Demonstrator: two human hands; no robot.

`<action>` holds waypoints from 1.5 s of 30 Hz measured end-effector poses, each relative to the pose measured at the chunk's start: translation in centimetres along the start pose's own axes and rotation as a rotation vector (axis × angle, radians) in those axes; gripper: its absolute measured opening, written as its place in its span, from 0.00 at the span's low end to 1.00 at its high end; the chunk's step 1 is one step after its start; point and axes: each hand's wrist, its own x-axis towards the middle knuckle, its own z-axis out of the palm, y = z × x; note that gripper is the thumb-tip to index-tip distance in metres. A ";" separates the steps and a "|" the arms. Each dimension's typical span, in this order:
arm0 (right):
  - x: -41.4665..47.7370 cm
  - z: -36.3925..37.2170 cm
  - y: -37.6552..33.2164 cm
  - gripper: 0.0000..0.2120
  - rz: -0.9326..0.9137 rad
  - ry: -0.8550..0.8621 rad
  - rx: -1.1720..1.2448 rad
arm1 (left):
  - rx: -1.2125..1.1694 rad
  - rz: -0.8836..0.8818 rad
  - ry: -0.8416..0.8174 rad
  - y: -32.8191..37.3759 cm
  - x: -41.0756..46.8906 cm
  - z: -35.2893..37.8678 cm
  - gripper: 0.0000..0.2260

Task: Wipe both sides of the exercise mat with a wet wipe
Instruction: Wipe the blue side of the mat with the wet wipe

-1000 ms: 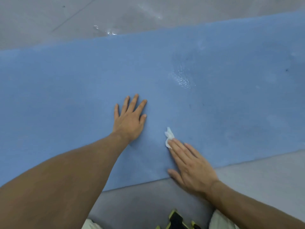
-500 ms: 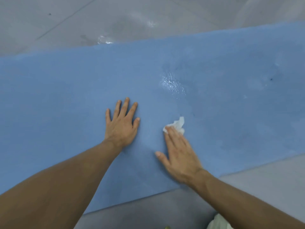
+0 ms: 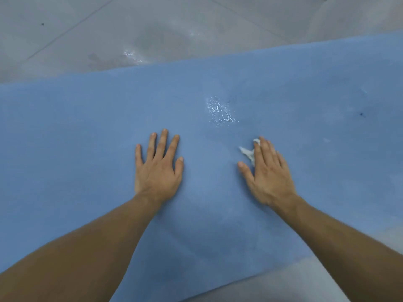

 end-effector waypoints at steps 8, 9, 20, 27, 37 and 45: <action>4.7 -0.2 -5.3 0.46 -0.077 -0.128 0.196 | 0.026 0.008 0.035 0.1 0.0 0.2 0.28; 4.1 0.1 -6.4 0.45 -0.188 -0.145 0.177 | 0.025 0.007 0.042 0.0 0.0 0.3 0.28; 5.7 0.9 -4.1 0.39 -0.217 0.053 -0.005 | 0.043 0.016 0.048 0.0 0.2 0.4 0.28; 10.7 -0.7 -1.0 0.43 0.071 0.079 0.077 | 0.048 0.014 0.043 0.0 0.1 0.3 0.28; 8.6 0.7 -9.7 0.43 -0.290 -0.086 0.123 | 0.049 0.016 0.055 0.1 0.2 0.4 0.28; 10.3 -0.2 -6.8 0.35 -0.283 -0.013 -0.012 | 0.046 0.014 0.037 0.1 0.2 0.3 0.29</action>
